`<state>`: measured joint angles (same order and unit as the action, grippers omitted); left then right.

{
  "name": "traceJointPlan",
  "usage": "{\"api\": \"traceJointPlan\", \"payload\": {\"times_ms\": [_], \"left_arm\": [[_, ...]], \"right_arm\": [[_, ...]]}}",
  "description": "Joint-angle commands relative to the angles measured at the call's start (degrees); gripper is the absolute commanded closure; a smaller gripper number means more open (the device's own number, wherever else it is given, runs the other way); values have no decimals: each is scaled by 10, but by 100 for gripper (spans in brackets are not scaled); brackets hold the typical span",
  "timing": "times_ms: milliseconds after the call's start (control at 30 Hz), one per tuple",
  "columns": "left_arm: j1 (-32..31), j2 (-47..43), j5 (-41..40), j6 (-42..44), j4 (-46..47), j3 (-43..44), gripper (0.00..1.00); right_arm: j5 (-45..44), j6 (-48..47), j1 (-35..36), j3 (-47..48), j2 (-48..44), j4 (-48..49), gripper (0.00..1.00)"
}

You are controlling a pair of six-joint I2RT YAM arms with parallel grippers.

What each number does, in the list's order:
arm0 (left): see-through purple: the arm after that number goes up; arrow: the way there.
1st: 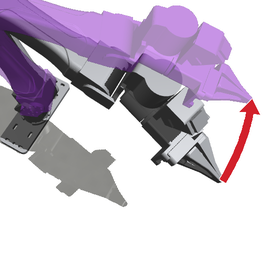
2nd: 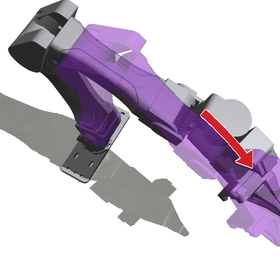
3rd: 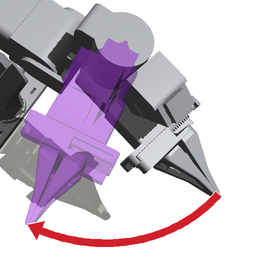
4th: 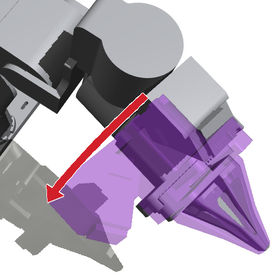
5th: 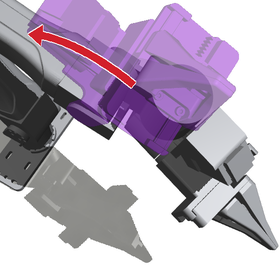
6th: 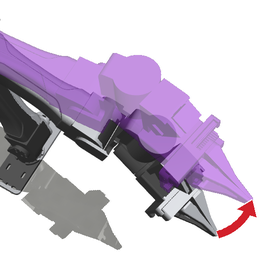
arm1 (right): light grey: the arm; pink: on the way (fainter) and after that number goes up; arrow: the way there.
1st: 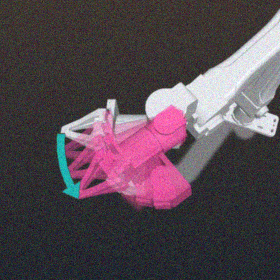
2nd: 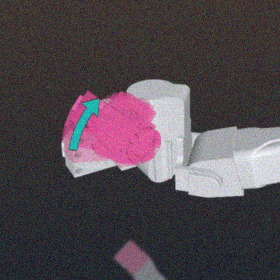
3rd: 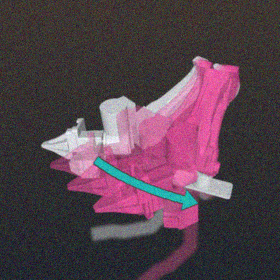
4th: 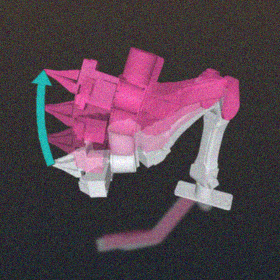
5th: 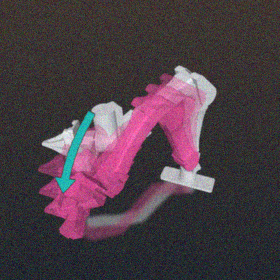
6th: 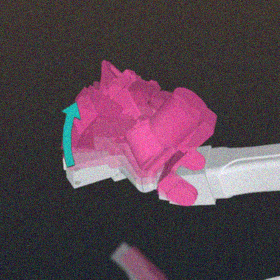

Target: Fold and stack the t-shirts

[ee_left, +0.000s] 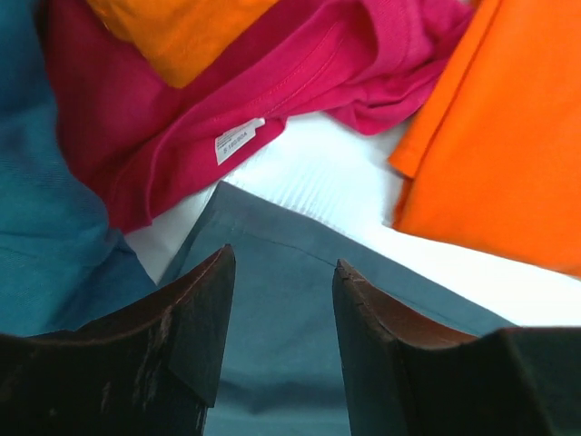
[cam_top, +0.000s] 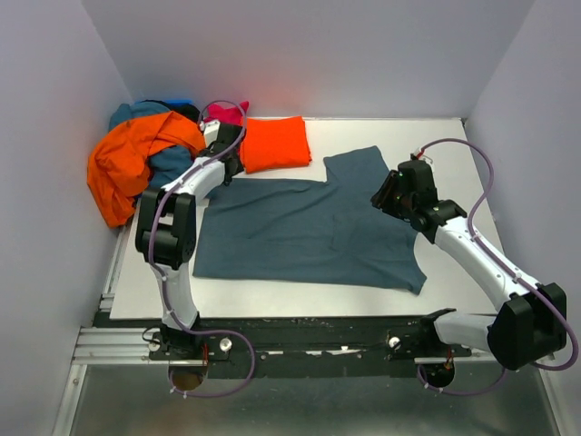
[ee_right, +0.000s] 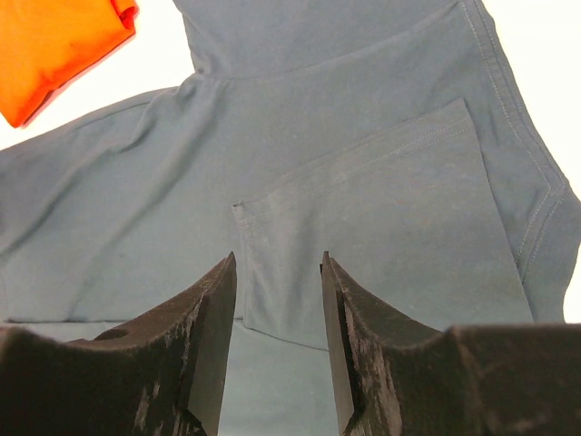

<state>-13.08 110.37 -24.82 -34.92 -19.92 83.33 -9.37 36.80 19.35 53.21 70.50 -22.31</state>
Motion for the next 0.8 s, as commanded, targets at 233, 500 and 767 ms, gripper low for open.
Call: {"api": "traceJointPlan", "payload": {"times_ms": [233, 500, 767], "left_arm": [[37, 70, -6, 13, -50, 34, 44], [47, 110, 18, 15, -49, 65, 60], [57, 109, 52, 13, -53, 69, 52]], "right_arm": [[14, -4, -8, 0, 1, 11, 50], [15, -5, -10, -3, 1, 12, 50], [13, -4, -17, 5, 15, 9, 50]]}}
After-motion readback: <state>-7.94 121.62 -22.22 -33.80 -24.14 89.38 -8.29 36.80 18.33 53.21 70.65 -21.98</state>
